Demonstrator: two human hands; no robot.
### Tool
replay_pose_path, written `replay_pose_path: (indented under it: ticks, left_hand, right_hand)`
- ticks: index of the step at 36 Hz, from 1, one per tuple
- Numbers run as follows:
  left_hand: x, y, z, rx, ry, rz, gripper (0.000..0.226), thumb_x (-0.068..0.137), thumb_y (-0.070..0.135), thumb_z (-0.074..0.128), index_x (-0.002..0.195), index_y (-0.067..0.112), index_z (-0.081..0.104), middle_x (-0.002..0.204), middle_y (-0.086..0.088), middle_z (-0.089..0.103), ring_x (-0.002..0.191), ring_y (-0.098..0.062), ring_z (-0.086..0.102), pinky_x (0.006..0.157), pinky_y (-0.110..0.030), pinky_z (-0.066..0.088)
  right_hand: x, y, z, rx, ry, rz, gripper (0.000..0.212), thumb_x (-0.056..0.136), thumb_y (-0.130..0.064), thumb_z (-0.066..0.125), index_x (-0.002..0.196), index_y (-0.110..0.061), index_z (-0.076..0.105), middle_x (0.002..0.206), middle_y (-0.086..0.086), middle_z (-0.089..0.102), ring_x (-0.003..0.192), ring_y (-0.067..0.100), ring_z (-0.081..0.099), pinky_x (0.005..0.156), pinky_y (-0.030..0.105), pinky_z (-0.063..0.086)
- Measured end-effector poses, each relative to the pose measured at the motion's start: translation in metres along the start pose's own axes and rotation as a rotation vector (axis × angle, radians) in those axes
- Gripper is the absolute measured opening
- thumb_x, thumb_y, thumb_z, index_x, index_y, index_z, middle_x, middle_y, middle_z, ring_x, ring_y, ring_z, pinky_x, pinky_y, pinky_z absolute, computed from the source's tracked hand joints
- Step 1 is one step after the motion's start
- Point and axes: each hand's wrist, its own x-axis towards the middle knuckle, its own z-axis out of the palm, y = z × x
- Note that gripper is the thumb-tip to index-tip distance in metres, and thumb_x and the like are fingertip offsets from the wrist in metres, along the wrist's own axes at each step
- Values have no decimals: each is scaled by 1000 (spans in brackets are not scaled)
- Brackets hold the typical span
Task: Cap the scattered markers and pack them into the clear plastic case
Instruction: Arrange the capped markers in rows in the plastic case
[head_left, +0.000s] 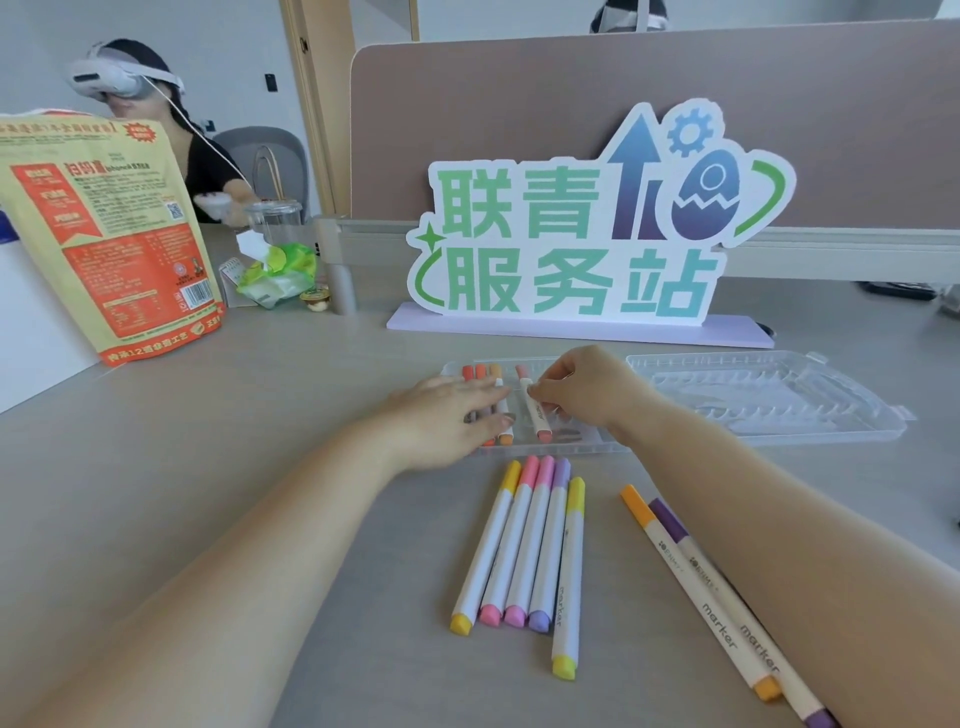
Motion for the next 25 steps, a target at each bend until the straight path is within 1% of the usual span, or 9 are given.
replay_pose_path:
  ticks: [4,7,11,13,17,19,21,23,25]
  left_hand:
    - [-1,1,-2,6,6,-2,52,96,55,33,145,39,29,153,24,20,144,-9,15,116,-40,19]
    - [0,0,-2,1,2,6,52,95,56,34,145,40,30,153,25,20,144,-10,15,116,-40,18]
    - [1,-1,-2,-5,8,-4,52,93,58,39,143,44,32,152,27,20,143,-10,14,116,-39,18]
    - [1,-5,-1,-59,32,-10,54,89,60,44,140,46,35,152,24,24,142,-10,16,115,-39,20]
    - [3,-10,4,-104,69,-47,57,85,63,47,138,47,36,149,9,34,138,-16,28,110,-39,31]
    - [3,-9,5,-100,80,-48,52,88,59,46,138,45,37,148,7,37,136,-18,31,108,-37,33]
    - [3,-9,5,-140,82,-23,41,93,50,44,134,40,45,143,5,43,132,-18,35,106,-35,34]
    - [3,-10,4,-165,80,6,35,96,42,43,129,34,52,137,2,49,127,-18,39,104,-34,36]
    - [4,-12,5,-181,78,22,37,95,39,47,131,35,51,139,3,48,128,-18,39,107,-35,34]
  right_hand:
    - [-2,-1,0,-18,-14,-6,26,86,-33,64,87,-8,70,91,11,71,89,28,66,80,36,52]
    - [-4,-3,-1,-24,-29,-9,24,83,-36,69,87,-13,66,92,9,70,89,25,65,79,35,52]
    - [-4,-4,0,-1,-24,2,21,81,-33,71,88,-14,66,92,7,69,88,24,64,79,36,52]
    - [-3,-4,0,11,-16,9,20,82,-31,71,89,-14,65,89,5,67,87,23,63,76,33,51]
    - [-3,-4,4,38,19,14,21,82,-31,70,94,-15,64,89,1,65,85,20,60,64,26,44]
    - [-4,-4,4,39,31,8,24,84,-33,68,100,-17,63,86,-2,63,84,18,60,57,23,40]
    - [-5,-4,5,30,33,-8,26,85,-36,66,104,-18,62,80,-5,59,77,14,58,53,22,38]
    - [-5,-4,6,21,34,-24,28,86,-38,65,107,-20,60,75,-7,56,68,10,54,52,22,39]
    - [-3,-3,7,23,41,-37,29,87,-40,64,109,-22,60,75,-8,57,65,8,54,54,22,42]
